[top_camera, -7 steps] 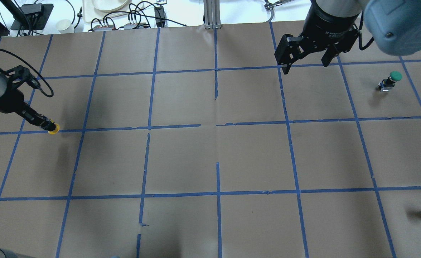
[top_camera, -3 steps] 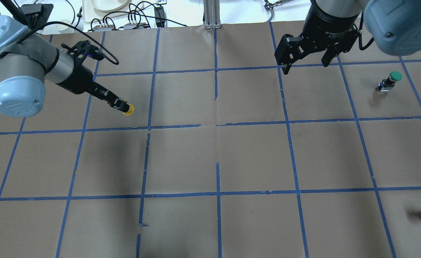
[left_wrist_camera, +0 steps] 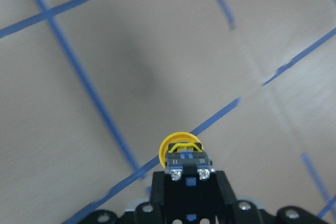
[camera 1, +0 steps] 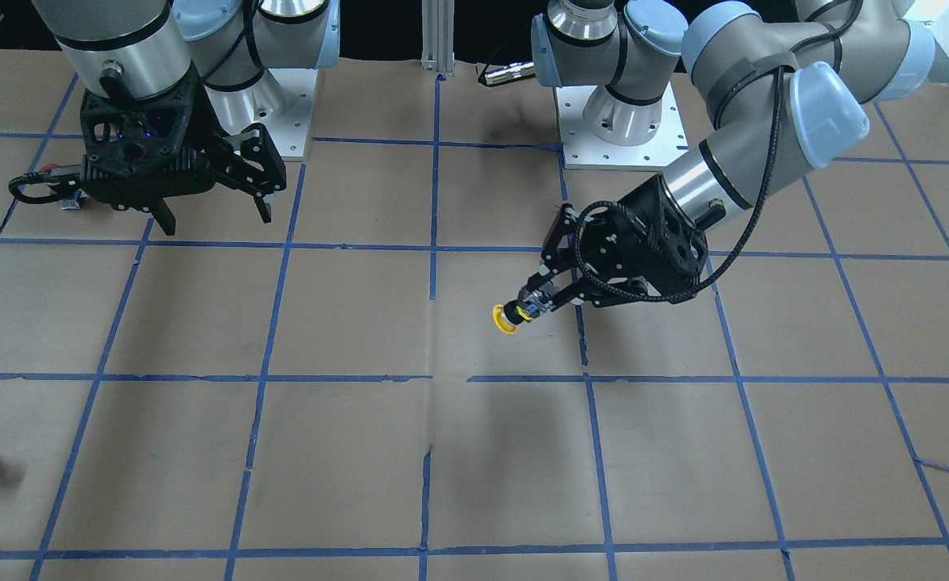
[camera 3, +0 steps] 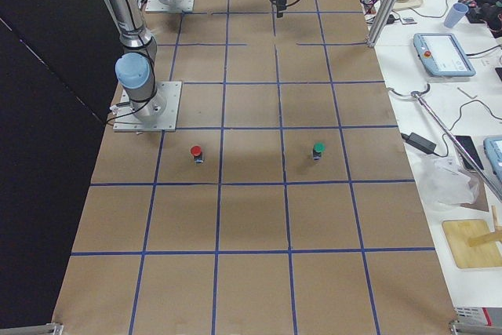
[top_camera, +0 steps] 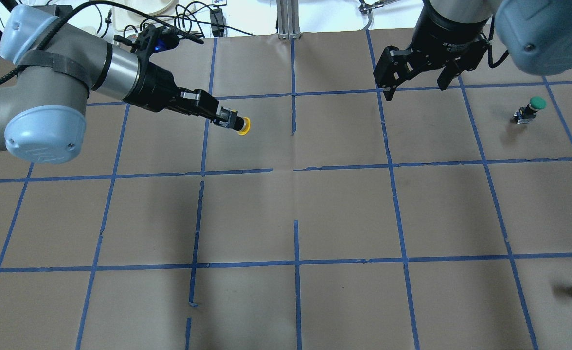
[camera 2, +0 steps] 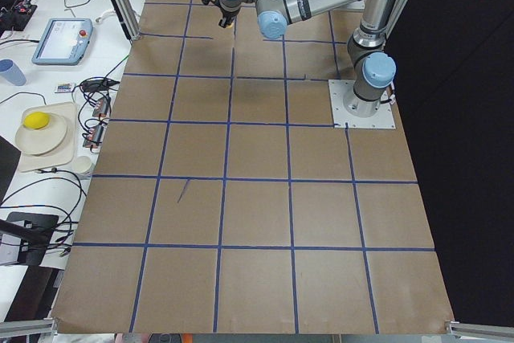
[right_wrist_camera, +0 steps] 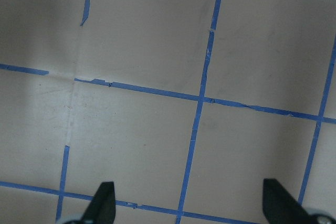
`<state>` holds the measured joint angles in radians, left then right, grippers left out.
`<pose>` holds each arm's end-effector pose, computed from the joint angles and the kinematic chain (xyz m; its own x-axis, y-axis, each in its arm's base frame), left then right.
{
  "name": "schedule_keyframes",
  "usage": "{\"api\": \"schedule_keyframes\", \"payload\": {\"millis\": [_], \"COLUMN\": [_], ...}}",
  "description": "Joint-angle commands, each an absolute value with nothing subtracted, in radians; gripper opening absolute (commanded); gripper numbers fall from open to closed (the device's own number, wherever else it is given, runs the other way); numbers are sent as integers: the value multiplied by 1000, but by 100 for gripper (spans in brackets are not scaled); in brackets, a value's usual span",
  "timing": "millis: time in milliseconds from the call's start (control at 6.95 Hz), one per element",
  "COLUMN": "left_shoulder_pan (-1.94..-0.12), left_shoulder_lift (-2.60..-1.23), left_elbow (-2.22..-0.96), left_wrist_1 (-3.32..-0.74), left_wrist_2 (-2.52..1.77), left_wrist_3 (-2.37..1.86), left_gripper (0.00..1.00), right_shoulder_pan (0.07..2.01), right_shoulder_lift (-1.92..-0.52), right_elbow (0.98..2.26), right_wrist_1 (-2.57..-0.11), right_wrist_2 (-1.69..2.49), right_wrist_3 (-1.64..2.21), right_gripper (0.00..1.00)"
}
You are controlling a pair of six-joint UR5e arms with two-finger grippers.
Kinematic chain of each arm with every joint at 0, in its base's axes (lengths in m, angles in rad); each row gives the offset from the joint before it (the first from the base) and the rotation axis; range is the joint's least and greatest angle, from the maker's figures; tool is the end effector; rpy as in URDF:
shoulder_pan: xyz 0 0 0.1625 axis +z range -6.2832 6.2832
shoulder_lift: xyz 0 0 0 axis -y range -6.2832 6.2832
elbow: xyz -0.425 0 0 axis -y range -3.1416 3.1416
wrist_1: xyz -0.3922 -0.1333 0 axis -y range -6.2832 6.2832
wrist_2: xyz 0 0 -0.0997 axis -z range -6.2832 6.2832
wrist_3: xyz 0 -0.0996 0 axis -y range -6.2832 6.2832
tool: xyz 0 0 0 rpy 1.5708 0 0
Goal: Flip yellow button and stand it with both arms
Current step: 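Lift the yellow button with the left gripper and carry it toward the table center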
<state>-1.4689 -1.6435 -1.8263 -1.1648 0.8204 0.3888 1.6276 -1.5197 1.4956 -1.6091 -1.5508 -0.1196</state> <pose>-0.1486 -0.5250 0.3951 -0.7167 0.3559 0.5997 0.1840 0.9260 -0.3296 0.1646 -0.5110 0.5032 -0.9842 -0.1765 -0.0124 -0.1753 0.9824 -0.0643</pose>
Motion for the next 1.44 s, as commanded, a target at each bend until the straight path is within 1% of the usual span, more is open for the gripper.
{"api": "schedule_keyframes", "payload": {"millis": [0,288,576,719,1007,1151,1295], "left_shoulder_pan": [-1480,-1488,-1500,-1502,-1522,-1526,-1528], "left_shoulder_lift": [-1591,-1589,-1568,-1566,-1571,-1572,-1569], "left_elbow": [-1850,-1873,-1942,-1962,-1957,-1956,-1956], "left_wrist_1": [-1161,-1158,-1150,-1150,-1134,-1132,-1132], "left_wrist_2": [564,369,168,88,63,61,64], "left_wrist_3": [97,-91,-144,-175,-189,-199,-196], "left_gripper": [2,1,1,0,0,0,0], "right_shoulder_pan": [1629,1631,1609,1553,1333,1257,1176], "right_shoulder_lift": [-1519,-1517,-1513,-1517,-1522,-1522,-1522], "right_elbow": [1496,1496,1491,1490,1488,1485,1486], "right_wrist_1": [-1611,-1609,-1611,-1612,-1589,-1501,-1394], "right_wrist_2": [-1549,-1549,-1549,-1499,-1216,-1095,-956], "right_wrist_3": [-120,-120,-129,-165,-227,-230,-250], "right_gripper": [100,100,100,95,96,99,99]}}
